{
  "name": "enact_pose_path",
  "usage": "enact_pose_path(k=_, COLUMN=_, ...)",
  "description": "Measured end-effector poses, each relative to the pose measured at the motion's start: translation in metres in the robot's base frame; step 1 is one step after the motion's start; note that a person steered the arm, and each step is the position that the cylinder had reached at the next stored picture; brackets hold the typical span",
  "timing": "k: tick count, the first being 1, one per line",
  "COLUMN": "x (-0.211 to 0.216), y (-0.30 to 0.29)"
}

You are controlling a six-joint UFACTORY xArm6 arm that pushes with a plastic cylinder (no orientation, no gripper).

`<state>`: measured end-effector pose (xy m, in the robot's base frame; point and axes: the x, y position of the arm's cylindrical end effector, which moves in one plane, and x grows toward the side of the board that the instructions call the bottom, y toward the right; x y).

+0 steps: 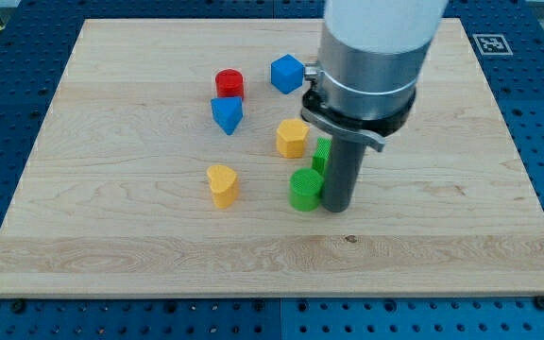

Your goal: Move your arm closer to the yellow heart

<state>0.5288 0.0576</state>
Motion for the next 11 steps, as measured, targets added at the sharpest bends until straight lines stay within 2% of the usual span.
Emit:
enact_pose_path(k=1, x=0.000, y=-0.018)
enact_pose_path(k=3, x=0.004, y=-0.012)
enact_pose_path(k=5, x=0.047, y=0.029)
enact_pose_path(k=7, x=0.007, y=0.006)
enact_pose_path(k=8, x=0.000, y=-0.001)
enact_pose_path(k=10, x=0.056, y=0.001)
enact_pose_path(k=11, x=0.057, y=-0.034)
